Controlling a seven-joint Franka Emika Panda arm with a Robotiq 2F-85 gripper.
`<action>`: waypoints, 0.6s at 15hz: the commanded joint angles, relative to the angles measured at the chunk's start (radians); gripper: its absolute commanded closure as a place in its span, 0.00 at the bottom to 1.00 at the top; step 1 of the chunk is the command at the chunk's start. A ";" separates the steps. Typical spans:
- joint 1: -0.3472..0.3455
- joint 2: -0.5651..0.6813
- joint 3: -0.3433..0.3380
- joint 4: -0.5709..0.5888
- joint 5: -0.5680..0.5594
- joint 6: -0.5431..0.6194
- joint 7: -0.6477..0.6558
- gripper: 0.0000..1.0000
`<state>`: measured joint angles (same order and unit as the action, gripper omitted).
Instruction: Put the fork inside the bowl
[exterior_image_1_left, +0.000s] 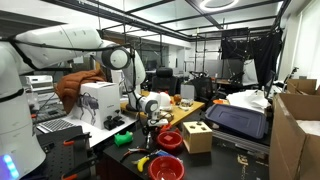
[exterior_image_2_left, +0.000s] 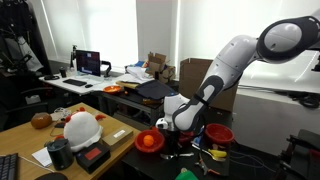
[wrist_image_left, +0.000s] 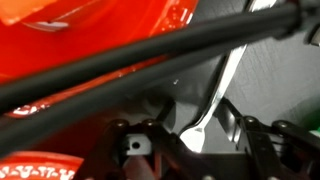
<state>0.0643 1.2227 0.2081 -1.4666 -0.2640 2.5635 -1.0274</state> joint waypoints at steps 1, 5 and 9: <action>-0.011 -0.002 0.003 -0.005 -0.007 0.002 -0.050 0.81; -0.046 -0.030 0.017 -0.031 0.008 -0.056 -0.107 1.00; -0.091 -0.082 0.023 -0.088 0.025 -0.102 -0.145 0.97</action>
<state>0.0155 1.2071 0.2204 -1.4767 -0.2592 2.5092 -1.1217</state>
